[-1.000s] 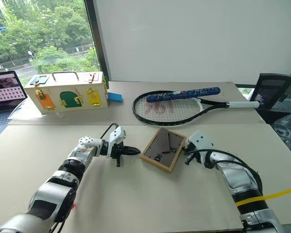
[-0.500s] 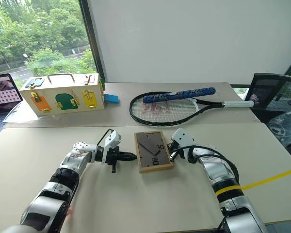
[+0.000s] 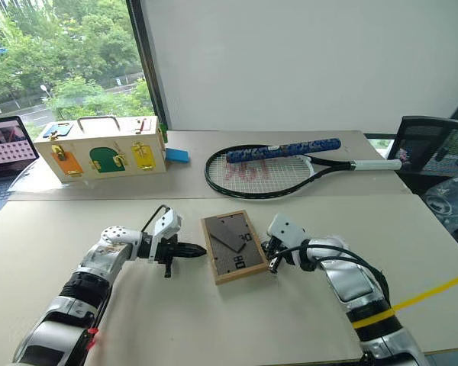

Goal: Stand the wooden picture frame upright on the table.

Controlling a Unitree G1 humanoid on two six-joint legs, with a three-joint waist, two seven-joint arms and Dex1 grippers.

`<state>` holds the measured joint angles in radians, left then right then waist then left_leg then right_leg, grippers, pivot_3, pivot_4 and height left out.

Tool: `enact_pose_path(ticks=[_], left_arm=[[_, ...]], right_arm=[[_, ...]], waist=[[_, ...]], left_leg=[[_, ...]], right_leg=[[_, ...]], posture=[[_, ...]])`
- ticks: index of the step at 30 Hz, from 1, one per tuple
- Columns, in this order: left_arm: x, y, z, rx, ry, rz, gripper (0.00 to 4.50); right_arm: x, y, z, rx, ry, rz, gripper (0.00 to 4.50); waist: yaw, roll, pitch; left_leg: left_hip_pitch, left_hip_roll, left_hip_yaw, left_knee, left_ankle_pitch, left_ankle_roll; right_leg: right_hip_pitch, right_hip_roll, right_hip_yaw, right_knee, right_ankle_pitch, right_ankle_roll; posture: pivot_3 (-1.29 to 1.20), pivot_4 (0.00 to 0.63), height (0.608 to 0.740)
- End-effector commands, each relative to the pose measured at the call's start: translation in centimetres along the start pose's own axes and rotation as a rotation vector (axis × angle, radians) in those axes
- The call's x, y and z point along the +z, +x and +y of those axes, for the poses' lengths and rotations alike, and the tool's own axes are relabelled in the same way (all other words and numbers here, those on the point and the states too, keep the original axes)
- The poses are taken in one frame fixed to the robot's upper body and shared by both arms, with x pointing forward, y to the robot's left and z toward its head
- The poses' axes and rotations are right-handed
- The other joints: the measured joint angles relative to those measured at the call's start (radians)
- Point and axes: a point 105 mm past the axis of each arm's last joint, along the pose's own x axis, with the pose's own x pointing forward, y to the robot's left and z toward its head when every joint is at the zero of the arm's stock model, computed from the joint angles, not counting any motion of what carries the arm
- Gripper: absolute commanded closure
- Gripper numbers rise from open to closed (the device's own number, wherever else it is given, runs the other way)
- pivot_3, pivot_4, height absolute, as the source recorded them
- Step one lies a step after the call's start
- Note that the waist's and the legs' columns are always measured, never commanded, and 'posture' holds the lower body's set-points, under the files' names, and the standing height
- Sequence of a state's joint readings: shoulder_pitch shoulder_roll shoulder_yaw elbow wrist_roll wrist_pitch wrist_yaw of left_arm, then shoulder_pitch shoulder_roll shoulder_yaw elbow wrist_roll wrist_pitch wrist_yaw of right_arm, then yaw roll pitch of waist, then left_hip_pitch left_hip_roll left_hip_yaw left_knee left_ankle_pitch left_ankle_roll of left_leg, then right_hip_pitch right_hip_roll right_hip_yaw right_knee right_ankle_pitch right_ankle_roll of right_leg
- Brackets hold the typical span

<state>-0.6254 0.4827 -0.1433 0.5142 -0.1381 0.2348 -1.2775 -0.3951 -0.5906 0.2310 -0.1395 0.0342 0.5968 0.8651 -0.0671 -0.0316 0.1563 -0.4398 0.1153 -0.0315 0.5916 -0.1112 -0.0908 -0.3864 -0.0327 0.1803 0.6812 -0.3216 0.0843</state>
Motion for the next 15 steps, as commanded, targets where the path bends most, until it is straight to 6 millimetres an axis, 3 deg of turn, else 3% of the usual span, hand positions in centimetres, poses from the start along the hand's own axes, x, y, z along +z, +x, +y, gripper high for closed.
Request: enact_pose_path(ticks=[1,8,15], left_arm=[[-2.6,-1.2,0.8,0.098,-0.037,0.100,4.50],[-2.4,0.6,0.0,0.103,-0.044,0.072,4.50],[-2.3,0.8,0.3,0.131,-0.037,0.060,4.50]], right_arm=[[-0.5,0.3,2.5,0.084,0.063,0.035,4.47],[0.3,0.5,4.3,0.116,0.094,0.037,4.47],[0.0,0.0,5.2,0.134,0.134,0.051,4.47]], waist=[[-0.001,0.000,-0.001],[0.006,0.000,-0.005],[0.022,-0.002,-0.012]], left_leg=[[0.000,0.000,0.000,0.000,0.000,0.000],[0.000,0.000,0.000,0.000,0.000,0.000],[0.000,0.000,0.000,0.001,0.000,0.000]], right_leg=[[0.000,0.000,0.000,0.000,0.000,0.000],[0.000,0.000,0.000,0.000,0.000,0.000],[0.000,0.000,0.000,0.000,-0.001,0.000]], posture=[[0.00,0.150,0.698],[0.00,0.150,0.698],[0.00,0.150,0.698]])
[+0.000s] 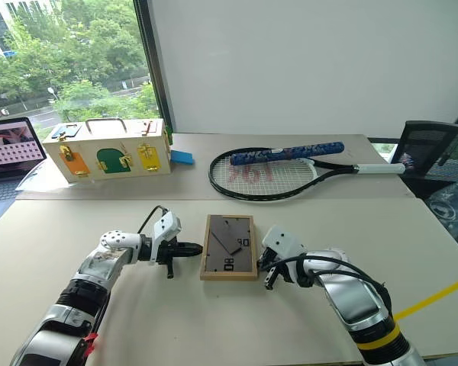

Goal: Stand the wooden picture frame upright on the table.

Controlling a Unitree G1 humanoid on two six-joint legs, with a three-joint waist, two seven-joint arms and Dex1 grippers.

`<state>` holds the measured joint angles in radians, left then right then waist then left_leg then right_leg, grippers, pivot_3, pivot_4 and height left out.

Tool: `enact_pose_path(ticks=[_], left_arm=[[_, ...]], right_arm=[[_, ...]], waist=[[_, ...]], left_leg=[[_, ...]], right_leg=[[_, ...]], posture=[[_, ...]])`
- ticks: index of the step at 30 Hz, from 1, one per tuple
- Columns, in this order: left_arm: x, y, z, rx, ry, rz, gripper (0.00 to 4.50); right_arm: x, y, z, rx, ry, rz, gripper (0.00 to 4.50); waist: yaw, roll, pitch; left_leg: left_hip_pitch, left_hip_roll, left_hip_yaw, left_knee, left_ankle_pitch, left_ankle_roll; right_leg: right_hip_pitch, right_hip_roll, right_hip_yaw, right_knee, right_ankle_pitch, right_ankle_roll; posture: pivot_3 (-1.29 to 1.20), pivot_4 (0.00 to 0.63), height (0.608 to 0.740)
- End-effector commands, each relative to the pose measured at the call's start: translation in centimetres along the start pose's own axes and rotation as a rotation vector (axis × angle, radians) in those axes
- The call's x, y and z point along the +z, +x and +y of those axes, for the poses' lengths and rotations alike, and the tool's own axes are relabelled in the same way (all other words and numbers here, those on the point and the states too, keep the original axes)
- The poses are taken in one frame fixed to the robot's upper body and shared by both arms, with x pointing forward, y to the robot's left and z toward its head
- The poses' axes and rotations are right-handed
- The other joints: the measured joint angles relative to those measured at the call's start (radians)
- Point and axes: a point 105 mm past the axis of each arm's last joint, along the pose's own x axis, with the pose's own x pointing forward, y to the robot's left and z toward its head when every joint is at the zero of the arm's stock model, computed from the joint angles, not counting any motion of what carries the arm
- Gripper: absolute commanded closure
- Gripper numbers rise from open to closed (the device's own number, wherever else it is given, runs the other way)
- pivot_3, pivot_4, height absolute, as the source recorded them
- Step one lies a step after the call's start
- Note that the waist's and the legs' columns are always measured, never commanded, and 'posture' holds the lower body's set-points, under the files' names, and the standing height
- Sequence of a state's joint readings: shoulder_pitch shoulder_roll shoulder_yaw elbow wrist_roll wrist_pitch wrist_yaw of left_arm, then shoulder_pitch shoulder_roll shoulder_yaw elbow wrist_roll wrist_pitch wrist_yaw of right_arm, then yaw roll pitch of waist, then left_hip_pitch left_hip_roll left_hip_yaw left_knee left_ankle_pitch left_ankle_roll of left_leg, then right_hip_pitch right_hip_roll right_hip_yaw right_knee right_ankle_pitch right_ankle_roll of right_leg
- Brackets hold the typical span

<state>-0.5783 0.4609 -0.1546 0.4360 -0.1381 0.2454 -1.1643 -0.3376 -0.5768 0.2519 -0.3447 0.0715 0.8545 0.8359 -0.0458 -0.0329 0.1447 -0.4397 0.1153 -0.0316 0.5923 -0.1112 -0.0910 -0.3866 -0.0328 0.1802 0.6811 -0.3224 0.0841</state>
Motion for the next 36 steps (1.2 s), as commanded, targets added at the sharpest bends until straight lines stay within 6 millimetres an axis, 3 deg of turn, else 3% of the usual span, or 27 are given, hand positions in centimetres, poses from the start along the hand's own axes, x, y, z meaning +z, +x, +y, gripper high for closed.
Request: enact_pose_path(ticks=[1,5,12,14,17,20,25,33,36], left_arm=[[-2.3,-0.2,0.5,0.061,-0.050,0.077,4.50],[-2.6,-0.8,0.7,0.069,-0.055,0.087,4.50],[-4.2,-3.2,-0.3,0.044,-0.093,0.151,4.50],[-4.7,-3.8,-1.2,0.001,-0.112,0.173,4.50],[-4.9,-4.5,-4.8,-0.179,-0.167,0.198,4.50],[-4.2,-3.9,-6.7,-0.256,-0.190,0.184,4.50],[-3.2,-2.6,-6.3,-0.214,-0.168,0.148,4.50],[-3.4,-2.9,-5.1,-0.154,-0.147,0.151,4.50],[-3.1,-2.1,-5.1,-0.168,-0.137,0.141,4.50]], right_arm=[[-0.7,0.4,2.2,0.089,0.040,0.011,4.47],[-1.6,0.0,1.9,0.062,0.046,0.034,4.47],[-2.8,-1.1,-1.6,-0.068,0.026,0.065,4.47],[-2.8,-1.2,-2.6,-0.098,0.020,0.058,4.47],[-2.7,-0.4,-4.8,-0.154,0.000,0.052,4.47],[-1.6,1.0,-6.3,-0.166,-0.025,0.028,4.47],[0.1,2.4,-6.1,-0.112,-0.062,-0.007,4.47],[-0.6,2.1,-5.8,-0.117,-0.043,-0.010,4.47],[0.1,2.5,-5.9,-0.119,-0.042,-0.037,4.47]], waist=[[0.001,0.000,-0.001],[0.001,0.000,-0.002],[-0.002,-0.001,-0.002],[-0.004,-0.001,-0.003],[-0.011,-0.001,-0.003],[-0.014,0.000,-0.004],[-0.003,0.000,-0.004],[0.002,0.000,-0.004],[0.003,0.000,-0.004]], left_leg=[[0.000,0.000,0.000,0.000,0.000,0.000],[0.000,0.000,0.000,0.000,0.000,0.000],[0.000,0.000,0.000,-0.001,0.000,0.000],[0.000,0.000,0.000,-0.001,0.000,0.000],[0.000,0.000,0.000,-0.001,0.000,0.000],[0.000,0.000,0.000,-0.001,0.000,-0.001],[0.000,0.000,0.000,-0.001,0.000,-0.001],[0.000,0.000,0.000,-0.001,-0.001,-0.001],[0.000,0.000,0.000,-0.001,-0.001,-0.001]], right_leg=[[0.000,0.000,0.000,0.000,0.000,0.000],[0.000,0.000,0.000,0.000,-0.001,0.000],[-0.001,0.000,0.000,0.000,-0.001,-0.001],[-0.001,0.000,0.000,-0.001,-0.001,-0.001],[-0.001,0.000,0.000,-0.001,-0.002,-0.001],[0.000,-0.001,-0.001,-0.002,-0.002,-0.002],[0.000,-0.001,-0.001,-0.003,-0.002,-0.001],[0.000,-0.001,-0.001,-0.003,-0.002,-0.001],[-0.001,-0.001,-0.001,-0.003,-0.002,-0.001]], posture=[[0.00,0.150,0.698],[0.00,0.150,0.698],[0.00,0.150,0.698],[0.00,0.150,0.698],[0.00,0.150,0.698],[0.00,0.150,0.698],[0.00,0.150,0.698],[0.00,0.150,0.698],[0.00,0.150,0.698]])
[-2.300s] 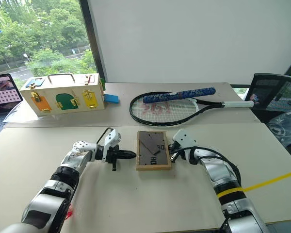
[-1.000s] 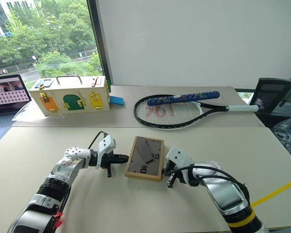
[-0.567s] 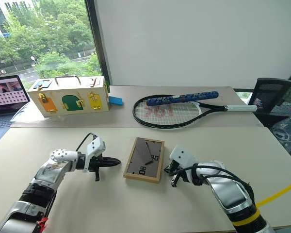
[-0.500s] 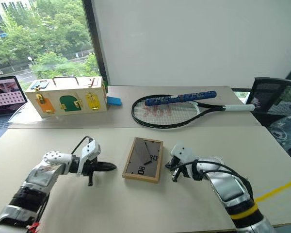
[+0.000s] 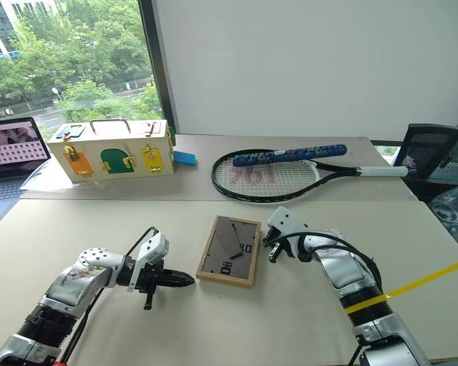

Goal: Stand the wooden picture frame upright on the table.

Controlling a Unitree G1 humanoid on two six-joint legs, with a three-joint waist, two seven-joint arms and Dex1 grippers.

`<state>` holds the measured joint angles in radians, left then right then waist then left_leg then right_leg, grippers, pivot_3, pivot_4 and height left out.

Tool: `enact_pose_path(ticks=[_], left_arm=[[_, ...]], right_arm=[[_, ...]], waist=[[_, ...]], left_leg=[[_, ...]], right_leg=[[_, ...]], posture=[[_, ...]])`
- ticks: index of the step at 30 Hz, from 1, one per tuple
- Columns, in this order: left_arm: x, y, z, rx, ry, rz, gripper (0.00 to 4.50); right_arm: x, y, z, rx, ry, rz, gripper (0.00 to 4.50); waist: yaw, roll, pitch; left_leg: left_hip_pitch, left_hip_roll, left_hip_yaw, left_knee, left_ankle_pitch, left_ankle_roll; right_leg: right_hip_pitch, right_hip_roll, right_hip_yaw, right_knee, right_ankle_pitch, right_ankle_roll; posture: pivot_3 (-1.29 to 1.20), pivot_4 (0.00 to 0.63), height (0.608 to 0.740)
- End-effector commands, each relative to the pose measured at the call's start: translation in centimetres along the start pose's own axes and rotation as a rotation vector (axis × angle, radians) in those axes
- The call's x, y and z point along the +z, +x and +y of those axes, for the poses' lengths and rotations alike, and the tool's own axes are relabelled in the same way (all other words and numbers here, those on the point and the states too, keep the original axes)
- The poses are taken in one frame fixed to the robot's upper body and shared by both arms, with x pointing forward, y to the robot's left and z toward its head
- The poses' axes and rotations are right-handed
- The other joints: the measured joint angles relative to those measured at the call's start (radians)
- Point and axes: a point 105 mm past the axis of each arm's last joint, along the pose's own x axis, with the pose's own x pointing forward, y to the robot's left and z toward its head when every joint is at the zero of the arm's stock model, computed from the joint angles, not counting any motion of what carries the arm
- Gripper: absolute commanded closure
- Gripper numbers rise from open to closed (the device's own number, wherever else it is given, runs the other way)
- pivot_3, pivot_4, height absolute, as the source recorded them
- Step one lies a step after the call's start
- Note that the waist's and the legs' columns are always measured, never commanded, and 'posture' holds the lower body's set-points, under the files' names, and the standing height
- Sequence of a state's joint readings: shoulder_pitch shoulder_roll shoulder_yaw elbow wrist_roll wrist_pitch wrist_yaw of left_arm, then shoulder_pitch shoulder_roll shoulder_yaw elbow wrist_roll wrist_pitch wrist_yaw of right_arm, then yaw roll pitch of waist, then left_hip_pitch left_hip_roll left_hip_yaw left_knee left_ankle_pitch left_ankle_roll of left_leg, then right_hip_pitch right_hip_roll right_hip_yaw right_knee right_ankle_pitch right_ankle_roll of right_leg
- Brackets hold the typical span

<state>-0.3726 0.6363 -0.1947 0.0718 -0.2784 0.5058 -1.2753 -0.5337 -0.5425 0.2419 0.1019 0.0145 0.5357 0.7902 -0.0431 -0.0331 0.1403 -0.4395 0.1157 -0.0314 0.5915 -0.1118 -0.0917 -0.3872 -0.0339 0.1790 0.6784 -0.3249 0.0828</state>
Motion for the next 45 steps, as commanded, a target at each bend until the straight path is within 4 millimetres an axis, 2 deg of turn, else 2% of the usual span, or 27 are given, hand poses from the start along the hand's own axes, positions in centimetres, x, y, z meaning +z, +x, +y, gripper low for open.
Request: enact_pose_path(ticks=[1,6,11,18,20,21,23,24,28,31,32,34,36,39,40,41,43,45], left_arm=[[-1.1,1.2,0.5,0.010,-0.026,0.044,4.50],[-0.3,2.1,0.2,-0.012,-0.026,0.015,4.50],[-1.5,0.9,0.5,0.023,-0.042,0.045,4.50],[-1.8,-0.7,1.1,0.088,-0.075,0.022,4.50],[-1.4,-1.3,1.5,0.135,-0.113,-0.033,4.50],[-0.4,-2.1,2.0,0.174,-0.171,-0.116,4.50],[1.9,-5.3,2.9,0.265,-0.326,-0.336,4.50],[2.5,-6.3,3.0,0.288,-0.362,-0.391,4.50],[3.3,-6.7,2.9,0.344,-0.426,-0.435,4.50],[4.8,-6.4,2.5,0.301,-0.501,-0.510,4.50],[5.1,-6.3,2.3,0.273,-0.527,-0.529,3.99],[5.3,-6.1,1.9,0.231,-0.583,-0.539,3.46],[4.9,-6.1,2.3,0.250,-0.644,-0.525,2.62],[4.4,-6.6,2.9,0.280,-0.722,-0.523,1.68],[4.2,-6.7,2.9,0.286,-0.741,-0.517,1.13],[3.3,-6.8,2.9,0.314,-0.780,-0.464,0.77],[2.1,-6.9,2.9,0.336,-0.848,-0.387,0.15],[2.1,-7.1,2.7,0.309,-0.889,-0.386,0.06]], right_arm=[[-0.1,0.9,0.9,0.033,0.014,-0.003,4.47],[0.4,1.5,1.1,0.047,0.004,-0.002,4.47],[0.3,1.4,0.8,0.046,-0.003,0.006,4.47],[-0.9,0.0,0.0,0.018,-0.005,0.033,4.47],[-0.8,-0.8,-0.4,0.004,0.001,0.020,4.47],[-0.2,-1.7,-0.6,0.005,0.013,-0.009,4.47],[1.9,-5.3,-0.1,0.073,0.045,-0.127,4.47],[2.4,-6.5,0.2,0.101,0.047,-0.156,4.47],[1.5,-9.1,2.7,0.207,0.071,-0.140,4.47],[0.8,-10.1,3.4,0.210,0.108,-0.134,4.47],[0.7,-10.4,3.5,0.208,0.113,-0.134,4.50],[0.8,-10.8,3.8,0.205,0.127,-0.143,4.50],[1.3,-11.3,3.7,0.191,0.132,-0.161,4.50],[2.1,-12.0,3.5,0.171,0.127,-0.194,4.50],[2.4,-12.1,3.6,0.171,0.130,-0.209,4.50],[2.7,-12.3,3.6,0.169,0.138,-0.229,4.50],[3.0,-12.7,3.5,0.173,0.135,-0.249,4.50],[2.8,-12.9,3.5,0.179,0.129,-0.251,4.50]], waist=[[0.001,0.000,0.000],[0.000,0.000,0.000],[-0.002,0.000,0.000],[-0.002,0.000,0.000],[-0.001,0.000,0.000],[0.000,0.000,0.000],[0.003,0.001,0.004],[0.006,0.000,0.009],[0.006,0.001,0.013],[0.007,-0.001,0.014],[0.007,-0.002,0.015],[0.004,-0.003,0.016],[-0.004,-0.003,0.016],[-0.005,-0.003,0.016],[-0.005,-0.004,0.016],[-0.004,-0.004,0.016],[-0.004,-0.005,0.017],[-0.002,-0.005,0.017]], left_leg=[[0.000,0.000,0.000,0.000,0.000,0.000],[0.000,0.000,0.000,0.001,0.000,0.000],[0.000,0.000,0.000,0.000,0.000,0.000],[0.000,0.000,0.000,-0.002,0.000,0.000],[0.000,0.000,0.000,-0.003,0.000,0.000],[0.000,0.000,0.000,-0.003,0.000,0.000],[-0.002,0.000,0.000,-0.002,-0.001,0.000],[-0.004,0.000,0.000,-0.002,0.000,0.000],[-0.010,0.000,-0.001,-0.001,-0.001,-0.001],[-0.010,0.000,-0.001,-0.001,-0.002,-0.001],[-0.010,0.000,-0.001,-0.001,-0.002,-0.001],[-0.010,0.000,-0.001,0.000,-0.002,-0.001],[-0.009,0.000,-0.001,0.000,-0.002,-0.001],[-0.009,0.000,-0.001,0.000,-0.002,-0.001],[-0.009,0.000,-0.001,0.000,-0.002,-0.001],[-0.009,0.000,-0.001,-0.001,-0.002,-0.001],[-0.009,0.000,-0.001,-0.001,-0.002,-0.001],[-0.009,0.000,-0.001,-0.002,-0.002,-0.001]], right_leg=[[0.000,0.000,0.000,0.000,0.000,0.000],[-0.001,0.000,0.000,0.000,0.000,0.000],[0.000,0.000,0.000,0.000,0.000,0.000],[-0.001,0.000,0.000,0.000,-0.001,-0.001],[-0.001,0.000,0.000,0.000,-0.001,-0.001],[-0.001,0.000,0.000,0.000,-0.002,-0.001],[-0.002,0.000,0.000,0.000,-0.002,-0.001],[-0.003,0.000,0.000,0.000,-0.002,-0.001],[-0.007,-0.001,-0.001,0.000,-0.002,0.001],[-0.005,-0.001,-0.002,-0.002,-0.002,0.001],[-0.005,-0.001,-0.002,-0.002,-0.002,0.001],[-0.006,-0.001,-0.002,-0.002,-0.002,0.001],[-0.006,-0.001,-0.002,-0.002,-0.002,0.001],[-0.005,-0.001,-0.002,-0.002,-0.001,0.001],[-0.005,-0.001,-0.002,-0.002,-0.001,0.001],[-0.005,-0.001,-0.002,-0.002,-0.001,0.001],[-0.005,-0.001,-0.002,-0.003,-0.001,0.001],[-0.005,-0.001,-0.002,-0.004,-0.001,0.001]], posture=[[0.00,0.150,0.698],[0.00,0.150,0.698],[0.00,0.150,0.698],[0.00,0.150,0.698],[0.00,0.150,0.698],[0.00,0.150,0.698],[0.00,0.150,0.698],[0.00,0.150,0.698],[0.00,0.150,0.698],[0.00,0.150,0.698],[0.00,0.150,0.698],[0.00,0.150,0.698],[0.00,0.150,0.698],[0.00,0.150,0.698],[0.00,0.150,0.698],[0.00,0.150,0.698],[0.00,0.150,0.698],[0.00,0.150,0.698]])
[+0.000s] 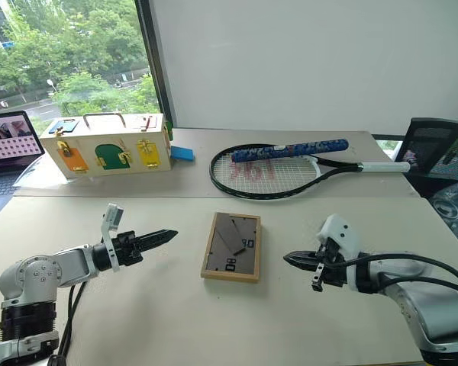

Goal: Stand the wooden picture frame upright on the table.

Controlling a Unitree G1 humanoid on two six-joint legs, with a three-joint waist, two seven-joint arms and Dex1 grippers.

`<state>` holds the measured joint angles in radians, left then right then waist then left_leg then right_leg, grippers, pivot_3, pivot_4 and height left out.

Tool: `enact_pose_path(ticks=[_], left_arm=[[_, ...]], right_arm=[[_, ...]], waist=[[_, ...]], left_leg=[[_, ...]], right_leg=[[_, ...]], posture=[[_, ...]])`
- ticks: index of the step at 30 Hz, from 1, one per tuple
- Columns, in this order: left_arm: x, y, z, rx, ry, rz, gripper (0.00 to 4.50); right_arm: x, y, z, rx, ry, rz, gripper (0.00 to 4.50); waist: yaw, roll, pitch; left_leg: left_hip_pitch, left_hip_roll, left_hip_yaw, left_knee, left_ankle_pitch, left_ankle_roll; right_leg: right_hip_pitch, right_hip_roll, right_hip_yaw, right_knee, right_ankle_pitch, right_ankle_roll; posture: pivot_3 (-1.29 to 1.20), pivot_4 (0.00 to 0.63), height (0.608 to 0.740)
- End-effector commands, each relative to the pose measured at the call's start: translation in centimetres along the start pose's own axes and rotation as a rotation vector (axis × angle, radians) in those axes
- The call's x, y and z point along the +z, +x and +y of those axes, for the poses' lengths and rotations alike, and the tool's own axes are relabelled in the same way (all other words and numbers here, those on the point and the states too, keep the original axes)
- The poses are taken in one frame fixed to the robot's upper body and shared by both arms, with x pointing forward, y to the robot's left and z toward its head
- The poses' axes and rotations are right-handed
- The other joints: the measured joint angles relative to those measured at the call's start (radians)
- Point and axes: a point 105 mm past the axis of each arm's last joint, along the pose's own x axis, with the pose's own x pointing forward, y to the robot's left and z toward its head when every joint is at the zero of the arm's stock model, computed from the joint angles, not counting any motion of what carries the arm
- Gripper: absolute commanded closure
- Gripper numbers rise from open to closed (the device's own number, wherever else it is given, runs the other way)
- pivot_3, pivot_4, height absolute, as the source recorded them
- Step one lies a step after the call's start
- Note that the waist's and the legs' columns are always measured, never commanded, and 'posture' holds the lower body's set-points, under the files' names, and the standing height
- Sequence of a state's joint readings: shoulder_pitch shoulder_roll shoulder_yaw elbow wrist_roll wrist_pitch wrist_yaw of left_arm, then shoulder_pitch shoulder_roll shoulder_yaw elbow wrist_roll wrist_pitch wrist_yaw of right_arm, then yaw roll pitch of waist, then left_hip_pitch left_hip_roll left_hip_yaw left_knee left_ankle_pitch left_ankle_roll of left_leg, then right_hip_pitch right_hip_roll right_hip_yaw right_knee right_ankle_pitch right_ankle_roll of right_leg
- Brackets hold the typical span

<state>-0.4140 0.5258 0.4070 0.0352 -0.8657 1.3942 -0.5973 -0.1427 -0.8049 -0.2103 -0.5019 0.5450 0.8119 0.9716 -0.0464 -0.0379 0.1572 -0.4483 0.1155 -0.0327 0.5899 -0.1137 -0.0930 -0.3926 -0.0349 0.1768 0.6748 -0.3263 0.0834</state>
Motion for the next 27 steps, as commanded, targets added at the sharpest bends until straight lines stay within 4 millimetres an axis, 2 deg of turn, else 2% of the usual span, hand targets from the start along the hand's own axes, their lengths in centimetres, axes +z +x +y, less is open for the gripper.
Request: enact_pose_path(ticks=[1,5,9,12,19,23,27], left_arm=[[0.2,-0.8,-0.2,-0.014,-0.066,0.026,0.06],[-0.7,-0.3,0.1,0.036,-0.074,0.125,0.06],[0.3,1.8,-1.9,-0.044,-0.078,0.130,0.06],[0.7,3.3,-2.4,-0.046,-0.103,0.138,0.06],[-2.3,6.1,-2.3,-0.006,-0.114,0.291,0.06],[-4.0,6.5,-2.6,-0.012,-0.098,0.360,0.06],[-5.5,6.9,-3.2,-0.050,-0.106,0.406,0.06]], right_arm=[[0.8,-0.9,0.1,-0.001,-0.045,-0.027,4.50],[-0.8,-1.1,-0.6,-0.025,-0.062,0.030,4.50],[-2.7,-0.6,-1.8,-0.061,-0.108,0.110,4.50],[-3.1,0.2,-1.9,-0.039,-0.151,0.132,4.50],[-2.5,3.6,-2.1,0.019,-0.186,0.105,4.50],[-2.9,4.8,-3.4,-0.013,-0.204,0.124,4.50],[-2.7,6.0,-3.8,-0.007,-0.216,0.101,4.50]], waist=[[0.002,0.000,0.000],[0.004,0.000,0.000],[0.008,-0.001,0.001],[0.006,-0.002,0.001],[0.002,-0.001,0.001],[0.012,-0.001,0.001],[0.020,0.000,0.000]], left_leg=[[0.000,0.000,0.000,0.000,0.000,0.000],[0.000,0.000,0.000,0.000,0.000,0.000],[0.001,-0.002,0.000,0.001,0.000,0.000],[0.000,-0.002,0.000,0.001,0.000,0.000],[0.001,-0.003,0.000,-0.001,0.000,0.000],[0.001,-0.004,0.000,0.001,0.000,-0.001],[0.002,-0.005,0.000,0.000,0.000,-0.001]], right_leg=[[0.000,0.000,0.000,0.000,0.000,0.000],[0.000,0.000,0.000,-0.001,0.000,0.000],[0.001,-0.002,0.000,-0.001,0.000,0.001],[0.001,-0.003,0.000,-0.002,0.001,0.001],[0.003,-0.003,0.000,-0.002,0.004,-0.004],[0.004,-0.004,0.000,-0.003,0.004,-0.004],[0.005,-0.005,0.000,-0.003,0.004,-0.003]], posture=[[0.00,0.150,0.698],[0.00,0.150,0.698],[0.00,0.150,0.698],[0.00,0.150,0.698],[0.00,0.150,0.698],[0.00,0.150,0.698],[0.00,0.150,0.698]])
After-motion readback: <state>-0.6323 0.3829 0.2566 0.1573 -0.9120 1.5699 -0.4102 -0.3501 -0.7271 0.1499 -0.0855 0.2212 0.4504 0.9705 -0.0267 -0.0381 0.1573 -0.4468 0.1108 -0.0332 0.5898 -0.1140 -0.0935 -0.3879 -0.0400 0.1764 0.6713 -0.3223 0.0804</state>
